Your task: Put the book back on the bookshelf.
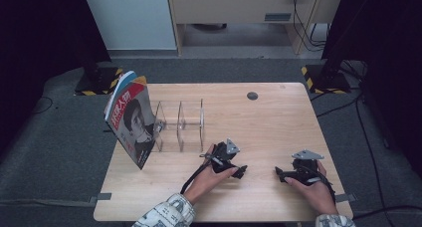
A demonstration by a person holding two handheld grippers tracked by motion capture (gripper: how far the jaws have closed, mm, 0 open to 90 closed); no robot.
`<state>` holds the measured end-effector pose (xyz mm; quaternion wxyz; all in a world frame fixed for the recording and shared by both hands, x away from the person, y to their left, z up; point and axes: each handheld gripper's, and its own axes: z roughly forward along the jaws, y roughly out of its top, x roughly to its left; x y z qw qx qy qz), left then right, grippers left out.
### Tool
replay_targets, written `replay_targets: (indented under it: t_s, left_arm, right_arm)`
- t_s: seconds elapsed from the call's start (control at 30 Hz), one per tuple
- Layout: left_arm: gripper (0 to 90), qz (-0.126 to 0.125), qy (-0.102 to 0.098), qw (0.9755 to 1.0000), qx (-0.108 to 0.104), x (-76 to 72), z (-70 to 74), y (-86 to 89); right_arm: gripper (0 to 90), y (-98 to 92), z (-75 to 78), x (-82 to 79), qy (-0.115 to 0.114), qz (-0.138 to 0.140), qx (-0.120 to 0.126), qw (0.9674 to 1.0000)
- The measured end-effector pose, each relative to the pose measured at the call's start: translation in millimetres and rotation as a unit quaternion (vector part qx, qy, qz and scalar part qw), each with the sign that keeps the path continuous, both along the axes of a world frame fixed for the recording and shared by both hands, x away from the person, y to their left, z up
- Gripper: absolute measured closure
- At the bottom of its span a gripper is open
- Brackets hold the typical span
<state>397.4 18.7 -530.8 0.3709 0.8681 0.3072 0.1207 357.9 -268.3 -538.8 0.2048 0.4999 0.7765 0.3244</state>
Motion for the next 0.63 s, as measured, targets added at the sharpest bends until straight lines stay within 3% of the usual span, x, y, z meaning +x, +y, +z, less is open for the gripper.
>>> replay_targets:
  t_s: [0.63]
  left_arm:
    - [1.9,0.012,0.0,0.9998,0.014,1.7,-6.3,-3.7]
  right_arm:
    - [3.4,0.1,0.0,-0.1,-0.001,0.0,0.0,1.0]
